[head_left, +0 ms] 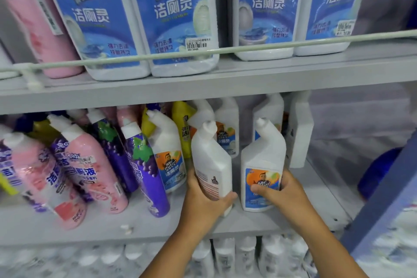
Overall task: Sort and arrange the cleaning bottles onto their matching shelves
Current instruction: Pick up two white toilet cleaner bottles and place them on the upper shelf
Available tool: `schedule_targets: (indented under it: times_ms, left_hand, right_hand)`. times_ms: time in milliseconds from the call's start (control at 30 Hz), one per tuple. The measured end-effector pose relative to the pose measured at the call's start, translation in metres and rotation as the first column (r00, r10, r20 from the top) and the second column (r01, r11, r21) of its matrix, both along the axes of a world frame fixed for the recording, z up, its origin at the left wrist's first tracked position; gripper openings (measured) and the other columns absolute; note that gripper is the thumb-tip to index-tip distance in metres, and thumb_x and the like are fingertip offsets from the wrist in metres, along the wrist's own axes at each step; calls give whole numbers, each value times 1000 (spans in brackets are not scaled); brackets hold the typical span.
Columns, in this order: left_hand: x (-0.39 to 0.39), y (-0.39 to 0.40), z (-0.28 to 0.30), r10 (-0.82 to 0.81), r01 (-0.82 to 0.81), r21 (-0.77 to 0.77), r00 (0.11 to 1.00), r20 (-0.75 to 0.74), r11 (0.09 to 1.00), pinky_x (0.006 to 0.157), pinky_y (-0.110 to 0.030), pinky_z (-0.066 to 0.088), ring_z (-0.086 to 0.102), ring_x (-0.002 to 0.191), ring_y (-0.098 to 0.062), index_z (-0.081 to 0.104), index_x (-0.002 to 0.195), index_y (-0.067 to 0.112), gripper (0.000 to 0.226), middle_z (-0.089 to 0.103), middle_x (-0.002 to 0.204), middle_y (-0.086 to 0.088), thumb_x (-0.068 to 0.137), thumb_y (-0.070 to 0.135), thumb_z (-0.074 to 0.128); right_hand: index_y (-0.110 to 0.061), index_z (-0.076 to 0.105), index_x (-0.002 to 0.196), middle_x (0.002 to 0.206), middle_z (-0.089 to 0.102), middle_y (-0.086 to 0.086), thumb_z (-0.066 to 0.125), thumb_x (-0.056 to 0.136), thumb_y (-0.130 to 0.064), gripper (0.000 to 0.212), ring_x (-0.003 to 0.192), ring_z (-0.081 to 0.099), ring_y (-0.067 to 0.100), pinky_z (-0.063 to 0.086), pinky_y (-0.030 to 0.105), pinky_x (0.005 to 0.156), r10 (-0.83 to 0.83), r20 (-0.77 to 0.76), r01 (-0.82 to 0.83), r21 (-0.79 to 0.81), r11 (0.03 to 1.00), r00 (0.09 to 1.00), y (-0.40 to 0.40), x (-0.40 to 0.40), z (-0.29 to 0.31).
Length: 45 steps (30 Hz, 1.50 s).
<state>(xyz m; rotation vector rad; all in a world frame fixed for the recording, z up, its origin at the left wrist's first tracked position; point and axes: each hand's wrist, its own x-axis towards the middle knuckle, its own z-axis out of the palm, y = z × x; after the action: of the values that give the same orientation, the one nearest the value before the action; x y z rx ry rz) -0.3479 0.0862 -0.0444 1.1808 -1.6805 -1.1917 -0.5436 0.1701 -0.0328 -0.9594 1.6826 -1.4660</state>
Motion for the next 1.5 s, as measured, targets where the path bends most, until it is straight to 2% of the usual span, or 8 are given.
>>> schedule_targets:
  times_ms: [233, 567, 767, 867, 1067, 1167, 1300, 1500]
  left_hand:
    - [27, 2, -3, -107, 105, 126, 994, 9, 987, 83, -27, 61, 73, 103, -7, 65, 119, 30, 57, 77, 109, 14, 71, 19, 93]
    - [106, 38, 15, -47, 86, 258, 987, -152, 962, 69, -22, 59, 77, 91, -13, 72, 107, 17, 36, 80, 100, 1, 77, 0, 83]
    - [252, 62, 61, -5, 34, 171, 985, -170, 985, 55, -14, 54, 76, 69, -7, 72, 100, 9, 47, 80, 80, 1, 62, -14, 89]
    - [330, 66, 95, 39, -19, 96, 977, -209, 995, 58, -13, 53, 76, 71, -7, 74, 99, 13, 56, 80, 81, 2, 47, 5, 94]
    - [446, 52, 194, 90, -120, -76, 944, -317, 990, 50, -5, 46, 71, 61, 4, 74, 87, 22, 35, 76, 69, 13, 61, 11, 95]
    - [476, 38, 235, 53, -137, -192, 920, -387, 972, 52, -12, 52, 77, 73, -9, 76, 87, 20, 43, 80, 80, 5, 52, 20, 102]
    - [480, 9, 289, -3, -155, -344, 909, -418, 926, 60, -9, 53, 76, 81, -3, 75, 99, 24, 43, 80, 90, 13, 58, 35, 79]
    - [444, -64, 336, 31, -215, -479, 931, -362, 851, 68, -11, 55, 72, 85, 6, 72, 107, 30, 33, 77, 94, 23, 78, 23, 87]
  right_hand:
    - [-18, 66, 119, 106, 79, 0, 83, 78, -12, 45, 99, 76, 19, 58, 38, 86, 59, 137, -55, -36, 998, 989, 8, 22, -6]
    - [-21, 70, 115, 101, 80, 1, 78, 83, -6, 35, 95, 76, 18, 56, 30, 80, -23, 83, 28, -67, 997, 996, 51, 104, 21]
    - [-23, 73, 108, 94, 80, 0, 81, 78, 1, 39, 89, 76, 16, 55, 33, 78, -36, 32, 40, -106, 994, 999, 68, 232, 65]
    - [-24, 75, 101, 85, 80, -5, 84, 71, 3, 41, 75, 74, 4, 52, 32, 74, -54, 38, 60, -188, 980, 998, 68, 308, 100]
    - [-27, 78, 102, 95, 80, -5, 100, 33, -51, 76, 84, 76, 8, 52, 32, 76, 55, -69, -78, -378, 922, 996, 37, 423, 194]
    - [-28, 77, 100, 93, 80, -1, 96, 49, -25, 54, 84, 77, 15, 57, 31, 73, 94, -98, -130, -484, 866, 991, 16, 448, 231]
    - [-27, 76, 105, 102, 80, 1, 86, 66, -29, 40, 95, 77, 21, 58, 41, 85, 137, -125, -186, -613, 768, 983, -10, 463, 279]
    - [-23, 70, 115, 104, 80, -3, 79, 86, -21, 30, 97, 77, 17, 60, 40, 86, 128, -183, -215, -622, 753, 975, -80, 441, 344]
